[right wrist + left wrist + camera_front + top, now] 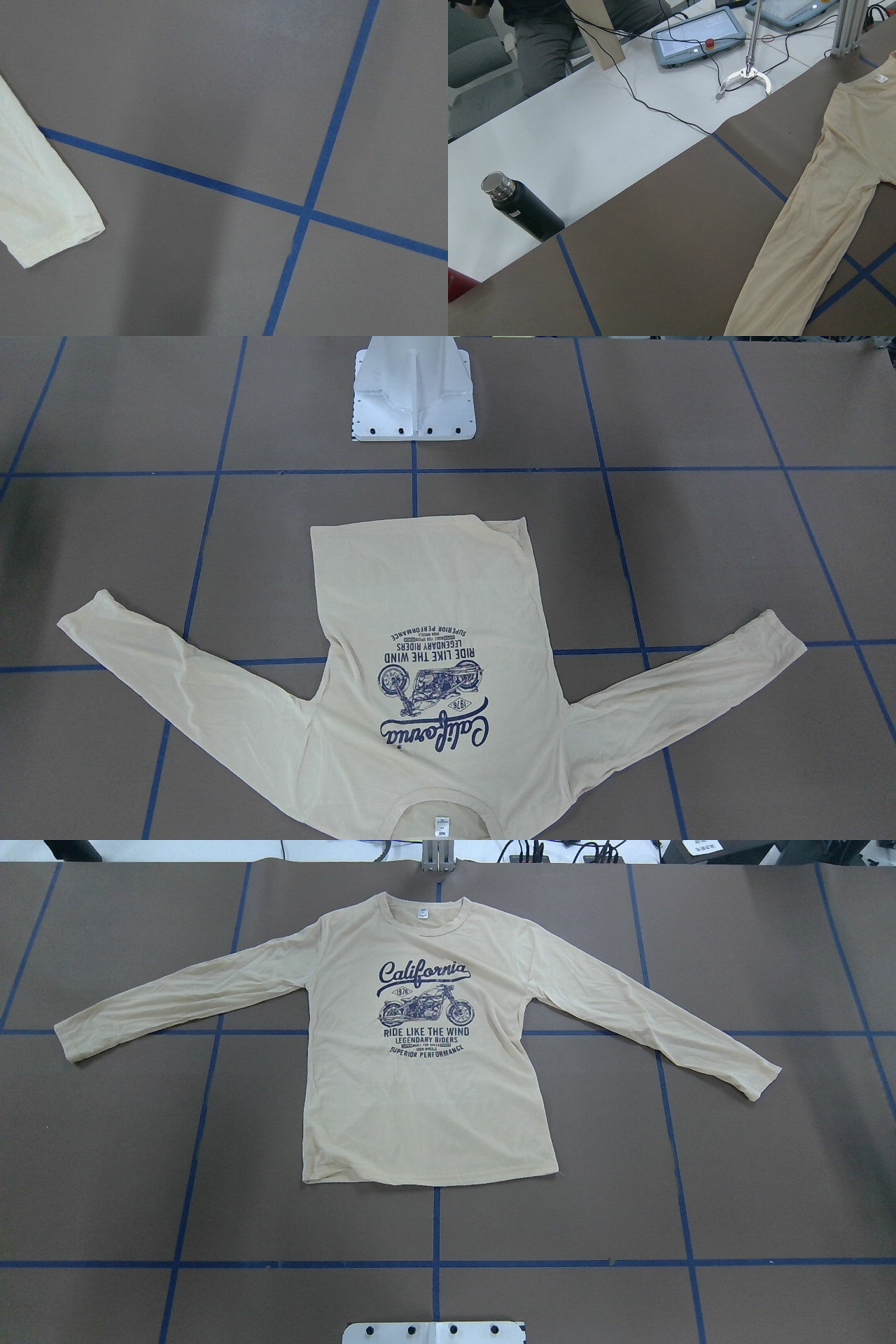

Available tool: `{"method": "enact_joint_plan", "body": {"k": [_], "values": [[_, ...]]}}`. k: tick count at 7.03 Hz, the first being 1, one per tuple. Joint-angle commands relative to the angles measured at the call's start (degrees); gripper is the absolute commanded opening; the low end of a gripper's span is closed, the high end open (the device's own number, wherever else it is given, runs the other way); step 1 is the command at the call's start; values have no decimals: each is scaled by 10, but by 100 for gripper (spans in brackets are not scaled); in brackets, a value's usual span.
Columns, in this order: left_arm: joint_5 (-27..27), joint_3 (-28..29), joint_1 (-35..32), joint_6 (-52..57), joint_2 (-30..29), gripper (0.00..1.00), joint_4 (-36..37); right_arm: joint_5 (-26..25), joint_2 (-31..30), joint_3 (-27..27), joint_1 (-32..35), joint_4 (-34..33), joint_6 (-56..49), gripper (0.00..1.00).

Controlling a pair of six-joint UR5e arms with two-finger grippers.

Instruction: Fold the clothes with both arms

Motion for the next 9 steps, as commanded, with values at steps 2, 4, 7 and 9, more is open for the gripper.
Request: {"method": "enact_joint_plan", "body": {"k": [2,4,7,9], "values": [[-6,26,1,-1,8,100,0,10,-5,14,-7,13,24,100],[-31,26,1,-1,15,100,1,35,-23,49,-76,66,172,100],[-55,31,1,-2,22,100,1,15,-38,50,-161,172,416,100],[-56,34,1,-1,40,100,-5,-38,-35,45,-217,182,448,100]]}}
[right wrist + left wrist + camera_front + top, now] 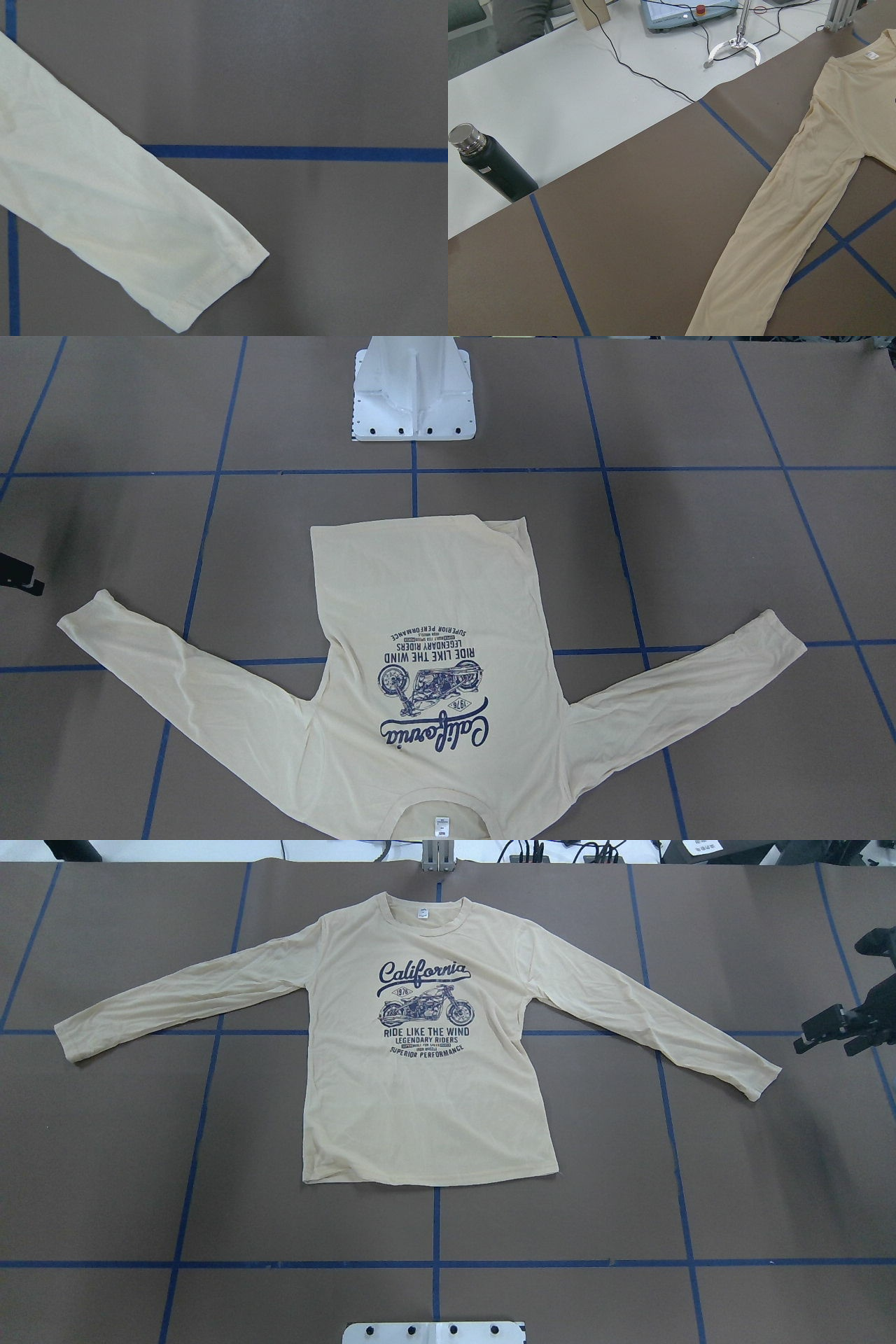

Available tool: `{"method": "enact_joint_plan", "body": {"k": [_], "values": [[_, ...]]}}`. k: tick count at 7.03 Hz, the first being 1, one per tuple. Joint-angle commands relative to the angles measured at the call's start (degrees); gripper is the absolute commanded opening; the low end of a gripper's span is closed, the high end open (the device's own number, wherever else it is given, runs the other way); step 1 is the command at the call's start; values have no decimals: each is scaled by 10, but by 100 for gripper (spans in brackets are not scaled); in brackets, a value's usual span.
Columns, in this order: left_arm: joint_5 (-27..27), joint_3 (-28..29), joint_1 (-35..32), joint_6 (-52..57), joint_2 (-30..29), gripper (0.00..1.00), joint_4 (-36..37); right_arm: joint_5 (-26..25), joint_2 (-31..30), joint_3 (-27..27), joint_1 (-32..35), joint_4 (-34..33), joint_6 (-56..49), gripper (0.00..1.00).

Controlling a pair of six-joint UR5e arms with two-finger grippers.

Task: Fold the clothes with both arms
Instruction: 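Lower the right gripper to the sleeve cuff nearest it and grasp it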

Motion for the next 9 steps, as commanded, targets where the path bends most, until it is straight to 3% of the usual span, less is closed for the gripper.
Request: {"method": "enact_joint_plan", "body": {"k": [1,4,9], "values": [[-1,-2,-1,0,8,100,-3,-32,8,-8,-42,7,62,97],[-1,-6,-1,0,9,100,-2,-31,22,-29,-42,7,136,97],[-2,-7,-2,0,9,100,-1,-31,42,-68,-43,7,161,95]]}}
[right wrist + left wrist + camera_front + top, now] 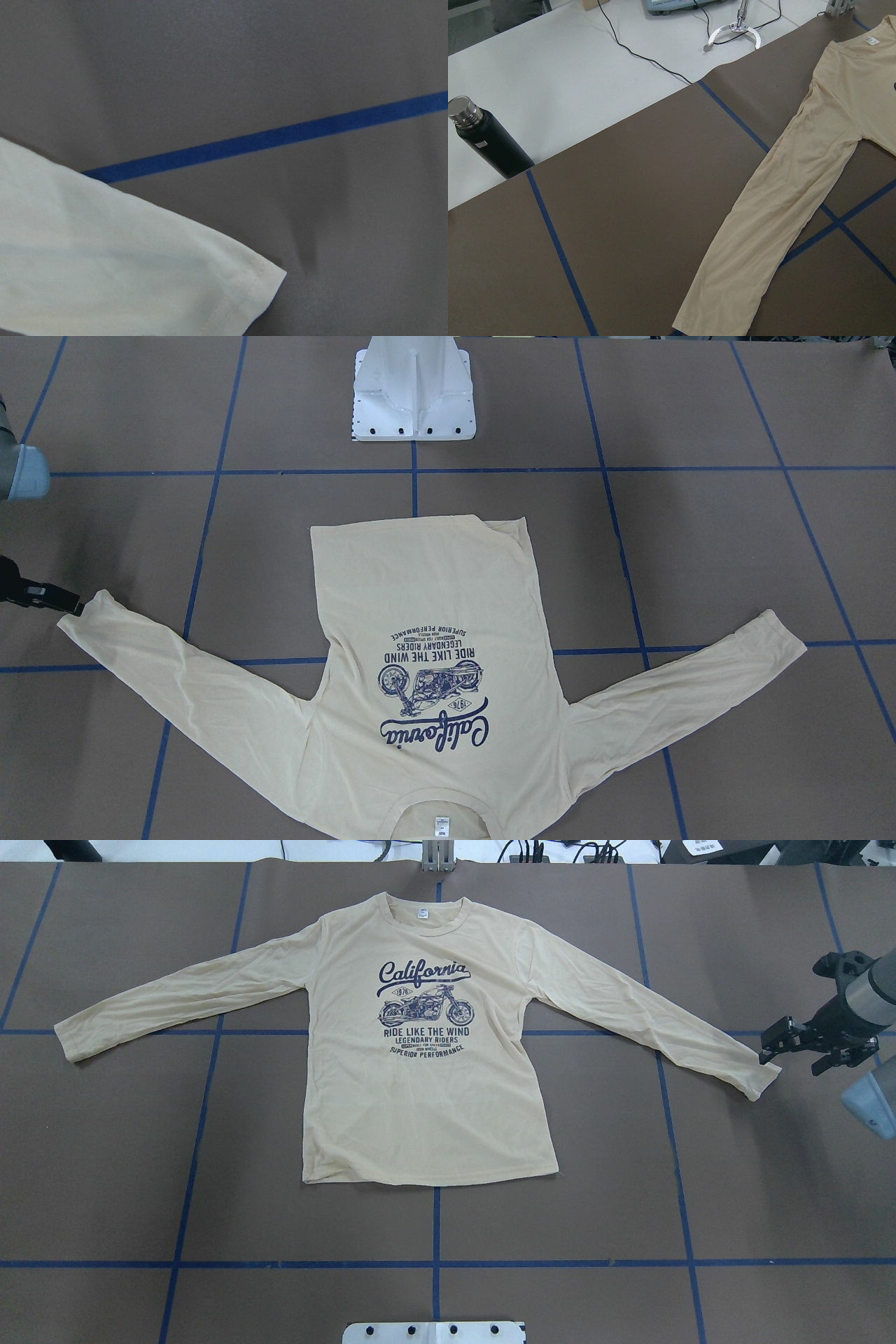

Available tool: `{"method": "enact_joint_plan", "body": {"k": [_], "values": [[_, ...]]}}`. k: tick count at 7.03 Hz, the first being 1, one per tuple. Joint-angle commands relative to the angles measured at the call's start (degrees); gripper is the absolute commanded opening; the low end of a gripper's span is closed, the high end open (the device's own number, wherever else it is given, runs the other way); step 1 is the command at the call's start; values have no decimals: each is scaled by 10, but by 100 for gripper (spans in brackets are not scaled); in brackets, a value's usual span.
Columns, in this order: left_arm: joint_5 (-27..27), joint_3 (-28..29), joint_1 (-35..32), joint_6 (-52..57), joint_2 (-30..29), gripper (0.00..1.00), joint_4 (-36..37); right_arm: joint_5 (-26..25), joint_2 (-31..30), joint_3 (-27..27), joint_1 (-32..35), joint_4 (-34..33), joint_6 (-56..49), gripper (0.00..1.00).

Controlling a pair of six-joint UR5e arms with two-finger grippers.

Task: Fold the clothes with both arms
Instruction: 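Lower the right gripper to the sleeve cuff nearest it and grasp it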

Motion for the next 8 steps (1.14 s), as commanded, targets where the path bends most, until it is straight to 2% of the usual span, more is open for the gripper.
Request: {"method": "enact_joint_plan", "body": {"k": [1,3,7,8], "values": [[0,0,0,0,0,100,2,1,18,-29,0,0,5,92],[0,0,0,0,0,100,2,1,38,-51,-2,0,7,90],[0,0,0,0,0,100,3,2,38,-69,-6,0,12,77],[0,-1,0,0,10,100,0,2,37,-69,-7,0,12,77]]}}
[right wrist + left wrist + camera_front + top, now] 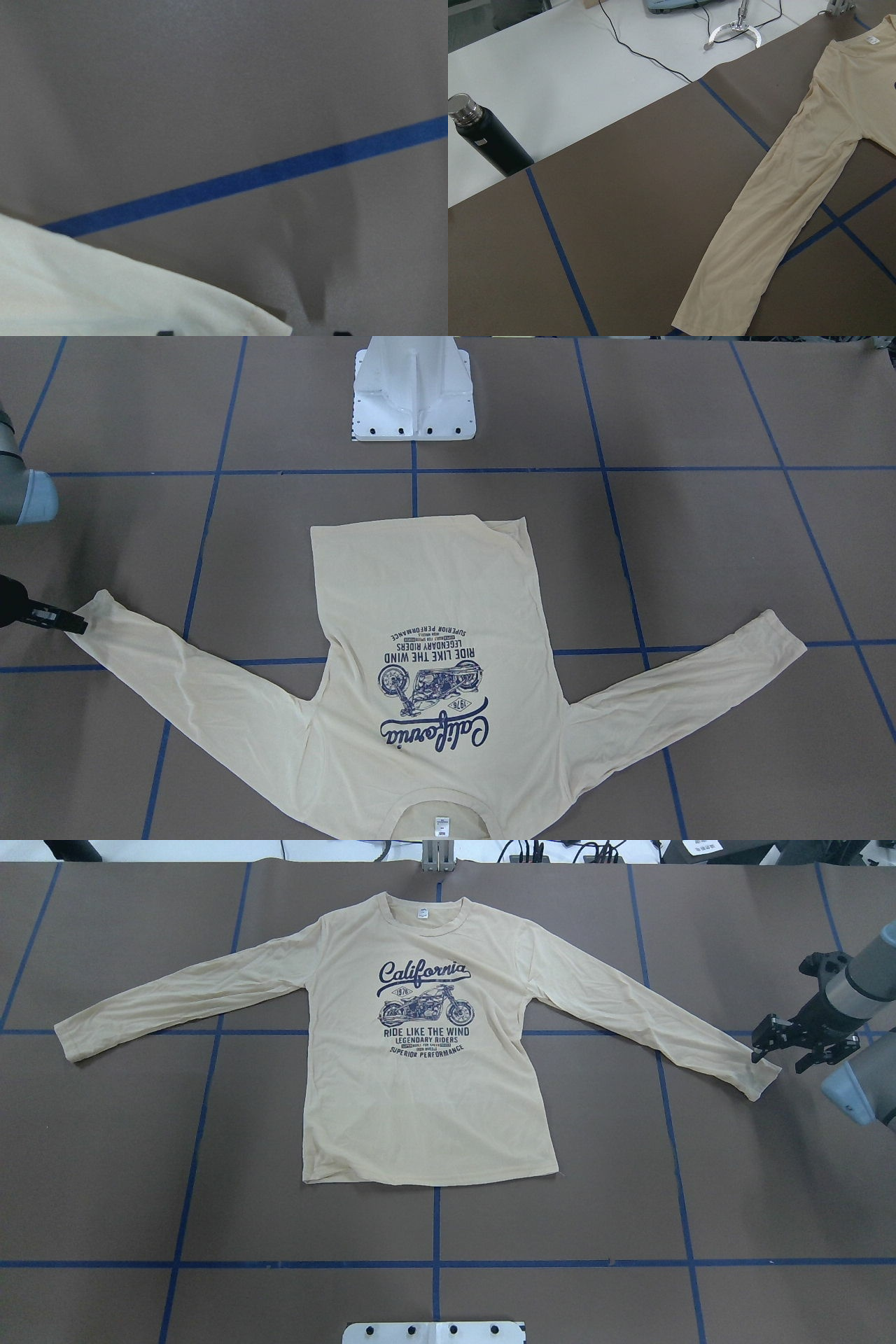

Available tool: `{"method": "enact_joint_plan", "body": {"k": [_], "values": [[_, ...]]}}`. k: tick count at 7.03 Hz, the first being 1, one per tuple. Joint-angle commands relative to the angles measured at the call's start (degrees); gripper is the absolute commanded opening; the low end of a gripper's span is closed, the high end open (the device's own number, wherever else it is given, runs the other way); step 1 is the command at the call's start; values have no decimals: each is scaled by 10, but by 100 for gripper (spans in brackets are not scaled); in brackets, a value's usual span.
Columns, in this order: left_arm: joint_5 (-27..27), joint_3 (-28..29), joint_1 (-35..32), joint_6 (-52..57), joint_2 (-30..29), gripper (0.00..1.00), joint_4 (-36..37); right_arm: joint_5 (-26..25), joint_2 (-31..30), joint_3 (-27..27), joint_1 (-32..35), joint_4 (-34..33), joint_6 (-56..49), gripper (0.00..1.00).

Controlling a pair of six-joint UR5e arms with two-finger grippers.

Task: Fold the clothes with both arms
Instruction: 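Lower the right gripper to the sleeve cuff nearest it and grasp it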

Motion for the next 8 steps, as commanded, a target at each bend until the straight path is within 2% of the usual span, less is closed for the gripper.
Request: {"method": "enact_joint_plan", "body": {"k": [1,2,4,7,8], "values": [[0,-2,0,0,8,100,-3,-1,-1,-5,-1,0,-1,72],[0,-2,0,0,8,100,-3,0,0,-7,-2,0,1,62],[0,-2,0,0,9,100,-3,-1,-2,-11,-2,0,0,0],[0,-1,0,0,9,100,-3,9,2,2,11,0,2,0],[1,2,0,0,9,100,-3,45,2,47,30,-5,8,0]]}}
